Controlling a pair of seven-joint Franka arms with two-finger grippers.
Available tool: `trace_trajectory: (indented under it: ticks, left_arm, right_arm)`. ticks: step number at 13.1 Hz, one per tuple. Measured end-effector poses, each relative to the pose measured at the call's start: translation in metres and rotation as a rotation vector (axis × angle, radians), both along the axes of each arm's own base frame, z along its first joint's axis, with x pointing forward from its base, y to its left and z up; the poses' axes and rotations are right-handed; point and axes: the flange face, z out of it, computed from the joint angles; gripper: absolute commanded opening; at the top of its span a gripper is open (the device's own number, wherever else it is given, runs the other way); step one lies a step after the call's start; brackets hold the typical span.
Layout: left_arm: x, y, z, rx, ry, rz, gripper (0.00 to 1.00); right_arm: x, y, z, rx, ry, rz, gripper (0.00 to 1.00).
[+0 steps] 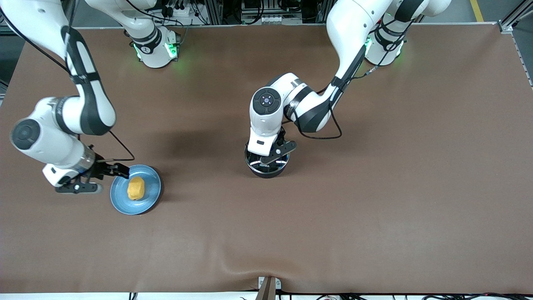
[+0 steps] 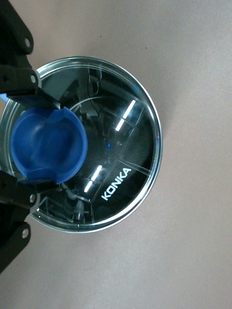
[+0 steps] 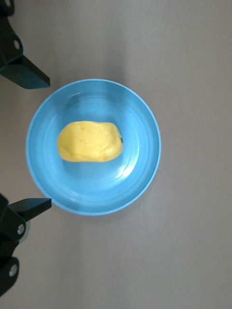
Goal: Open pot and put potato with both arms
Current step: 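Grasp the lid knob with the left gripper while the right gripper reaches the potato, then lift the lid with the left gripper while the right gripper grasps the potato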
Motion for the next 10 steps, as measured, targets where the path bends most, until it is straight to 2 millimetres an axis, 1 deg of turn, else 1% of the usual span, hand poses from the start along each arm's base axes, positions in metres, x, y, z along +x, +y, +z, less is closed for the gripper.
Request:
trace_trajectory:
  ticks: [1, 2, 3, 4, 5, 6, 7, 9, 10]
  left_arm:
    - [0.001, 0.000, 0.002, -0.003, -0.003, 0.000, 0.00]
    - [0.003, -0.001, 0.009, -0.011, -0.012, 0.003, 0.00]
    - [0.008, 0.000, 0.022, -0.024, -0.026, 0.006, 0.00]
    - [0.012, 0.005, 0.040, -0.032, -0.038, 0.009, 0.00]
    - [0.017, 0.013, 0.061, -0.033, -0.045, 0.010, 0.00]
    - [0.024, 0.025, 0.084, -0.036, -0.053, 0.004, 0.00]
    - [0.033, 0.041, 0.109, -0.042, -0.067, -0.009, 0.00]
    - [0.055, 0.083, 0.152, -0.048, -0.094, -0.047, 0.00]
    - [0.069, 0.108, 0.166, -0.047, -0.105, -0.066, 0.00]
  right_arm:
    - [0.002, 0.005, -0.014, -0.001, -0.002, 0.007, 1.00]
    - [0.003, 0.008, -0.028, -0.003, -0.004, 0.011, 1.00]
    - [0.004, 0.009, -0.040, -0.004, -0.005, 0.013, 1.00]
    - [0.004, 0.009, -0.051, -0.005, -0.002, 0.014, 1.00]
    - [0.004, 0.009, -0.061, -0.006, -0.002, 0.016, 1.00]
    - [0.005, 0.009, -0.069, -0.007, -0.003, 0.020, 1.00]
    - [0.004, 0.009, -0.075, -0.008, -0.001, 0.021, 1.00]
    - [0.005, 0.008, -0.083, -0.009, -0.002, 0.021, 1.00]
    - [0.005, 0.008, -0.087, -0.010, -0.013, 0.021, 1.00]
